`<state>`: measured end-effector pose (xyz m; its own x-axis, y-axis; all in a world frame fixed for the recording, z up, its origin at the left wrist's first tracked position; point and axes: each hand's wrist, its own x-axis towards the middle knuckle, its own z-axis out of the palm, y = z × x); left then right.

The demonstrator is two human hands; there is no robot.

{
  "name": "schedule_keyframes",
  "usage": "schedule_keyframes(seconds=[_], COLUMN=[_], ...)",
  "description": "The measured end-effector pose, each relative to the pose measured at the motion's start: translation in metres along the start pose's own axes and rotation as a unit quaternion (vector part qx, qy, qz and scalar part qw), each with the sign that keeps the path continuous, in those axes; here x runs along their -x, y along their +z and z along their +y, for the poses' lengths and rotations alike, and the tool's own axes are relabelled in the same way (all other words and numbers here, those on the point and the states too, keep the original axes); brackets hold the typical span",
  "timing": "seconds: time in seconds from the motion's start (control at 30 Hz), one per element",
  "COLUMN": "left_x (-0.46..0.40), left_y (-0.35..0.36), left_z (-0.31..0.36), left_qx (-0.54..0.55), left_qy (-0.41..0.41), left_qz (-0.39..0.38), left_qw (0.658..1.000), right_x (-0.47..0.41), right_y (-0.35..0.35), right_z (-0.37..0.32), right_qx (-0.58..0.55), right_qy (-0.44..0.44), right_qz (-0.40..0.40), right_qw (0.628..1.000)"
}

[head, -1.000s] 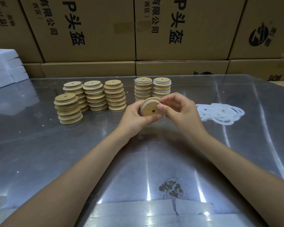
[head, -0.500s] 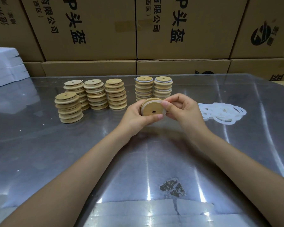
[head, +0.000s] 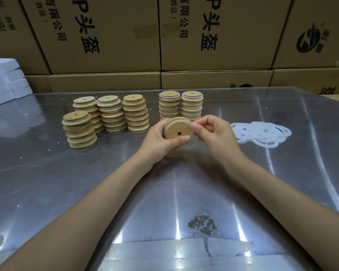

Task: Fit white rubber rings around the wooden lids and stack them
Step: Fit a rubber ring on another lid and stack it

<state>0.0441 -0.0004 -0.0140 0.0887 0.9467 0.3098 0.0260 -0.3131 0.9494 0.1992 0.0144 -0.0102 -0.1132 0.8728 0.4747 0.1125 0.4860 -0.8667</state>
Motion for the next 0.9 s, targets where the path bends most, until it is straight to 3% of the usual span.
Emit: schedule_keyframes(seconds=[0.1, 0.43, 0.63, 0.9], left_x=[-0.0005, -0.0041, -0.0034, -0.0016], left_y=[-0.0010, -0.0021, -0.0012, -0.0014], left_z=[0.0000, -0.0004, -0.0017, 0.0005], left_qx=[0.023, 0.134, -0.063, -0.039], left_qy=[-0.022, -0.089, 0.028, -0.010], left_qz=[-0.008, -0.021, -0.011, 0.001], left_qw=[0.999, 0.987, 0.998, 0.999], right_x=[0.0001, -0.0007, -0.0028, -0.0012], right_y=[0.0000, 0.0016, -0.0036, -0.0019], right_z=[-0.0001, 0.0033, 0.0031, 0.0005], right_qx=[-0.063, -0.015, -0.020, -0.038], right_qy=[0.035, -0.004, -0.002, 0.030], right_qz=[-0.006, -0.018, 0.024, 0.022], right_qw=[0.997, 1.000, 1.000, 0.999])
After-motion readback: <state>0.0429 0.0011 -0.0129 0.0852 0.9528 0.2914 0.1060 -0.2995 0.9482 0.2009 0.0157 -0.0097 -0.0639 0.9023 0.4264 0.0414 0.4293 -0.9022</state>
